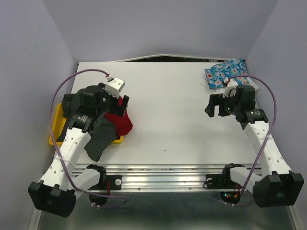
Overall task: Fold and stack the skirts
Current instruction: Grab the skirt from the pile
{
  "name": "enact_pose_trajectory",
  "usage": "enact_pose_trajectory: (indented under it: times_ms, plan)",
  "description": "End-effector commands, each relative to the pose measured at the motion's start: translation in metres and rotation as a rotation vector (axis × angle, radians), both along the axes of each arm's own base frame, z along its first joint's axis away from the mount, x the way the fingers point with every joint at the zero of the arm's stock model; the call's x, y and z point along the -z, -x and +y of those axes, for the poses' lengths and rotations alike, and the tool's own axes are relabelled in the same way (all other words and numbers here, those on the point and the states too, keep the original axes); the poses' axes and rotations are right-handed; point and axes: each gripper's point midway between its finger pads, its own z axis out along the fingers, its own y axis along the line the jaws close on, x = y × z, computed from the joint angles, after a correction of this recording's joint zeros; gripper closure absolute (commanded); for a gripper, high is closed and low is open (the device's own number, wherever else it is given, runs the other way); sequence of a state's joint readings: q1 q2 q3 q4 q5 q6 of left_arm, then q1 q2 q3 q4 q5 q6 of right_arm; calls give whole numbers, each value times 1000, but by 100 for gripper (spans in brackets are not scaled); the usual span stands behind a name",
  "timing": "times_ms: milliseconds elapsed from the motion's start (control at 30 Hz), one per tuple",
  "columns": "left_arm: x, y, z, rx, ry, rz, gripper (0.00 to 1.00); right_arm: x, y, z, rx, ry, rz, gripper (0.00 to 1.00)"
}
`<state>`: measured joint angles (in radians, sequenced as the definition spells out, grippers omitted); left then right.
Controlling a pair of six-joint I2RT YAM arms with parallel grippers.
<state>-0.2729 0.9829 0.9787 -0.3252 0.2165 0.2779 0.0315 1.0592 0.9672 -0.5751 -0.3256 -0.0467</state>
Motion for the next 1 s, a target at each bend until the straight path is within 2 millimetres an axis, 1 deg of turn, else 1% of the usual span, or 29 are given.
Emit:
enact_pose_trajectory:
  times_ms: [0,33,67,100,133,167,200,233,267,333,367,400,433,533,567,633,667,700,733,833,867,967]
  plan:
    - [-40,-10,19,-96,-11,-70,1,-14,-10,2,-17,-7,-57,0]
    - [-45,-11,24,-106,-14,-73,1,-15,-10,3,-24,-8,-55,0]
    - [-56,-12,31,-111,-23,-79,2,-11,-8,5,-43,-13,-34,0]
    - [-60,-14,44,-123,-9,-76,1,-13,-9,6,-50,-16,-32,0]
    - [-67,-15,52,-131,-8,-70,1,-7,-9,6,-53,-12,-8,0]
    - [-69,-15,56,-107,-12,-59,1,-5,-9,6,-58,-9,4,0]
    - [-69,-16,65,-117,-21,-42,1,-5,-10,6,-59,-8,9,0]
    - [-53,-19,89,-175,-36,44,1,-3,-10,6,-59,-7,20,0]
    - [-63,-20,96,-167,-31,44,2,-1,-11,6,-58,-8,28,0]
    - [-57,-21,124,-190,-65,82,2,5,-11,8,-69,-15,49,0]
    - [-49,-18,148,-226,-48,139,1,6,-10,11,-80,-27,59,0]
    - [-45,-16,164,-228,-89,151,1,9,-10,12,-85,-31,65,0]
    - [-33,-11,183,-264,-97,215,2,12,-8,15,-97,-42,75,0]
    - [-16,-1,210,-282,-174,274,1,19,-8,18,-104,-60,96,0]
    - [-6,3,222,-315,-199,303,1,20,-9,18,-107,-61,98,0]
    - [4,6,230,-322,-239,313,2,22,-11,18,-108,-60,105,0]
    - [16,9,232,-325,-243,341,1,21,-12,18,-107,-61,106,0]
    - [22,10,231,-318,-243,350,2,22,-12,19,-107,-64,110,0]
    - [35,11,230,-312,-235,376,1,24,-12,20,-111,-69,120,0]
    - [59,10,224,-281,-191,421,1,26,-12,20,-114,-72,129,0]
    - [73,9,218,-247,-159,445,1,27,-12,20,-113,-71,129,0]
    - [88,1,210,-221,-117,433,1,29,-11,19,-109,-68,133,0]
